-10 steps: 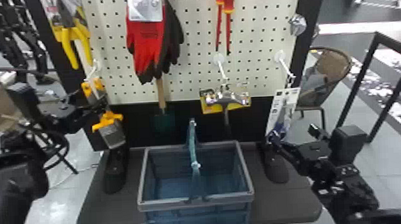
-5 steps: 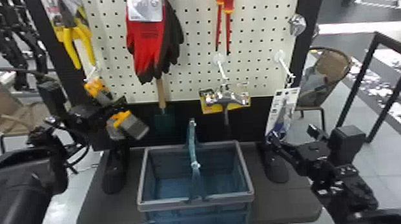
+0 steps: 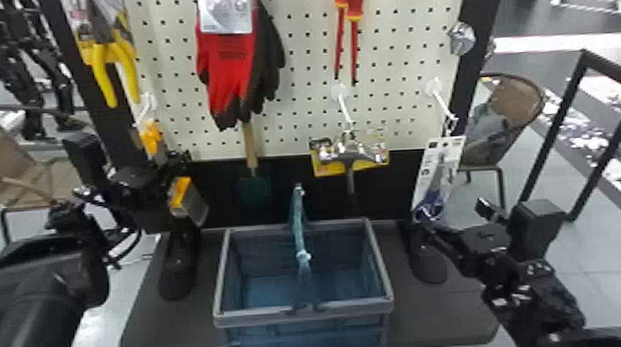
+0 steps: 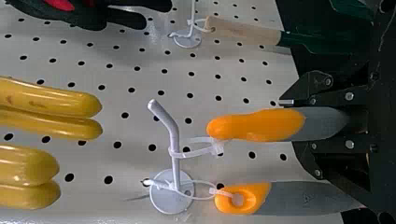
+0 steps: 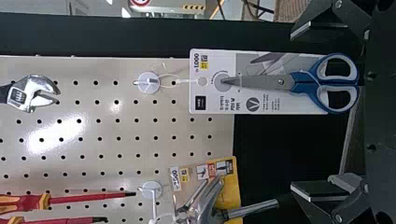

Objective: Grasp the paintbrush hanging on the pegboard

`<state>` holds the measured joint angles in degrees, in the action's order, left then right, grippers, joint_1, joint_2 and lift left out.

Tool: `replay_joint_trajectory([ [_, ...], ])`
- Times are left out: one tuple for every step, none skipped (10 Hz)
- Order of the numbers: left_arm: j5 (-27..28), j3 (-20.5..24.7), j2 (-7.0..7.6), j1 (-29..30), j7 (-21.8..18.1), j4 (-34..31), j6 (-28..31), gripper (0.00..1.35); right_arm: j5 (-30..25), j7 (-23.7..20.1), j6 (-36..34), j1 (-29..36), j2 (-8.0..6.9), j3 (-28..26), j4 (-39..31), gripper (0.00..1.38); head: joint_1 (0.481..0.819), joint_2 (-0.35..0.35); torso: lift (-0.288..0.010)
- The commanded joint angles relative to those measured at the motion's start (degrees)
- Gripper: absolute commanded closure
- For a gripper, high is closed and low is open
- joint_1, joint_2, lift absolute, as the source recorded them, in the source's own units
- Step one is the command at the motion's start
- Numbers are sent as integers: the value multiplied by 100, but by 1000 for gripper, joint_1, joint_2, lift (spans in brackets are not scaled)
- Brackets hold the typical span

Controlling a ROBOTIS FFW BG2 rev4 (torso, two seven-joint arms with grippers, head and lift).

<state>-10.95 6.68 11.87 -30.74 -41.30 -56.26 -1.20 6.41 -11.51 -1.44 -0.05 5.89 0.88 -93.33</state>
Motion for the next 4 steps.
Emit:
replay_joint_trajectory([
  [23, 0, -1, 15, 0, 1, 14, 1217, 1, 0, 3, 5, 0, 0, 17, 170, 549, 0, -100],
  [23, 0, -1, 15, 0, 1, 23, 1217, 10, 0, 3, 5, 0, 0, 26, 170, 549, 0, -100],
  [23, 0, -1, 24, 0, -8, 23, 1217, 10, 0, 3, 5, 0, 0, 26, 170, 549, 0, -100],
  [23, 9, -1, 24, 0, -8, 14, 1217, 10, 0, 3, 5, 0, -9, 26, 170, 549, 0, -100],
])
